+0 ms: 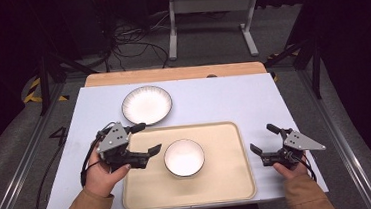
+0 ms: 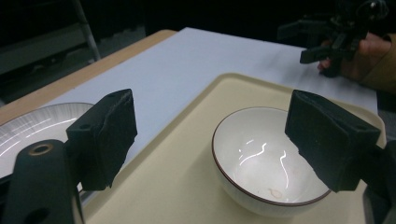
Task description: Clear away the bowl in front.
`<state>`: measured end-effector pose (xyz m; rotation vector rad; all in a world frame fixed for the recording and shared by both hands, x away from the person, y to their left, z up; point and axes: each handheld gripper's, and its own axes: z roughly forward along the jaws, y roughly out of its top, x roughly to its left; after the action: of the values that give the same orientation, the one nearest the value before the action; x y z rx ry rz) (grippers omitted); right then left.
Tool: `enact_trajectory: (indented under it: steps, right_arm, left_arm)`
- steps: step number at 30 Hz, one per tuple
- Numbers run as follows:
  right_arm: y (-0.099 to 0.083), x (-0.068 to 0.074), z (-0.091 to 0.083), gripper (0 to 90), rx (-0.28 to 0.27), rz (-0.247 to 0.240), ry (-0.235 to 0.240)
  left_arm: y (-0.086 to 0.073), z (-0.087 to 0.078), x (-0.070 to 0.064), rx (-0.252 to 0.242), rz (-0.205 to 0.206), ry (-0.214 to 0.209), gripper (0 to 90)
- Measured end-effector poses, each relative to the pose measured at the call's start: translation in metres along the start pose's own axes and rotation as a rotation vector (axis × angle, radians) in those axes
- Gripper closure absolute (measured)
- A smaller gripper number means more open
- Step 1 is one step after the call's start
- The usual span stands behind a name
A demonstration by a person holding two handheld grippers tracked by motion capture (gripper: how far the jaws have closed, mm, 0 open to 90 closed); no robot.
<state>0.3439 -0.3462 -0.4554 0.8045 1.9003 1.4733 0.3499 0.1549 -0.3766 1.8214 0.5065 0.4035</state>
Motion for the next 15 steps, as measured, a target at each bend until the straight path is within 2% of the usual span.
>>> enact_trajectory:
  steps: [2, 9, 14, 15]
  right_arm:
    - [0.0, 0.0, 0.0, 4.6, -0.002, 0.001, 0.001]
    - [-0.001, 0.002, -0.002, 1.2, -0.02, -0.018, 0.004]
    - [-0.001, 0.0, -0.003, 1.1, -0.032, -0.002, 0.0]
    - [-0.002, -0.001, -0.004, 1.1, -0.04, 0.002, 0.002]
  left_arm:
    - [-0.006, -0.004, 0.002, -0.026, -0.016, 0.006, 15.6]
    - [-0.024, -0.018, 0.011, -0.02, -0.064, 0.048, 10.6]
    - [-0.037, -0.027, 0.017, -0.029, -0.105, 0.066, 7.2]
    - [-0.043, -0.03, 0.02, -0.029, -0.13, 0.075, 7.1]
